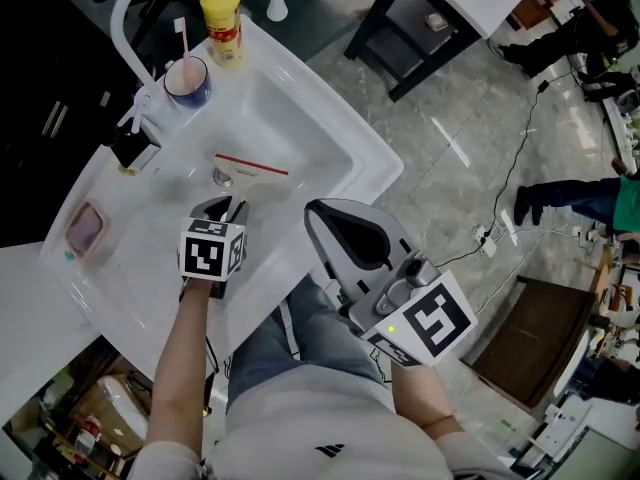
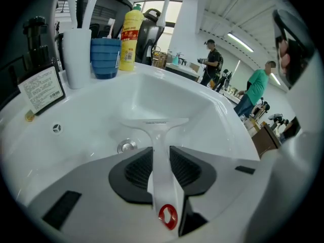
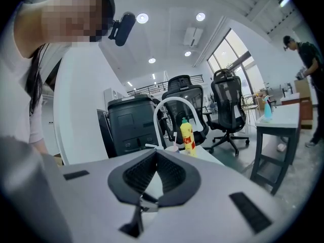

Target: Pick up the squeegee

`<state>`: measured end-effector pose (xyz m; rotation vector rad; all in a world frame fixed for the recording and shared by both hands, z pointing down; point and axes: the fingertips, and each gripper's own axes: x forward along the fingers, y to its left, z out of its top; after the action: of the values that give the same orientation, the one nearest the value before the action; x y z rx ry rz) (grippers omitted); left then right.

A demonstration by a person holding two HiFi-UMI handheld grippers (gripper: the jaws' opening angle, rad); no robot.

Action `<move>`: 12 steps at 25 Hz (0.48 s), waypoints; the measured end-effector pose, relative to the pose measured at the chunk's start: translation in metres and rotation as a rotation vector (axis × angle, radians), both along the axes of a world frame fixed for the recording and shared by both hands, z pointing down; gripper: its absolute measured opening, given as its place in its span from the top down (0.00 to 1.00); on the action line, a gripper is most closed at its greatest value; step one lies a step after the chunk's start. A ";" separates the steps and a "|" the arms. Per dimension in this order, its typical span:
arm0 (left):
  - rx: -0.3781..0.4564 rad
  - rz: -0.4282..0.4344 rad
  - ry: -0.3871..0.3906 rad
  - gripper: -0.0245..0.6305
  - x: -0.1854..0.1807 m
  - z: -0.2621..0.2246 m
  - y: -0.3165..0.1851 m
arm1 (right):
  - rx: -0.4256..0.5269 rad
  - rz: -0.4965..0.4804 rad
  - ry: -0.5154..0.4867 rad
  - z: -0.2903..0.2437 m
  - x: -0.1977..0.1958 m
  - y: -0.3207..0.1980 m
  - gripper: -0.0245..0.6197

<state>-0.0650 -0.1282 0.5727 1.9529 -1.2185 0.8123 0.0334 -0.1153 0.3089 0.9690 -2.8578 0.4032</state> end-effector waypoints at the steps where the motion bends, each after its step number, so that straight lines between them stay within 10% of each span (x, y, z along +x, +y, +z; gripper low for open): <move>1: 0.009 -0.003 0.004 0.79 0.000 -0.004 0.000 | 0.002 -0.004 0.000 -0.001 -0.001 0.000 0.95; 12: 0.118 -0.030 0.058 0.79 0.001 -0.056 0.003 | 0.014 -0.058 -0.007 -0.006 -0.019 0.004 0.95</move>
<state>-0.0644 -0.1248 0.5166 2.0330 -1.2842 0.6778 0.0143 -0.1115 0.3025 0.8868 -2.8912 0.3823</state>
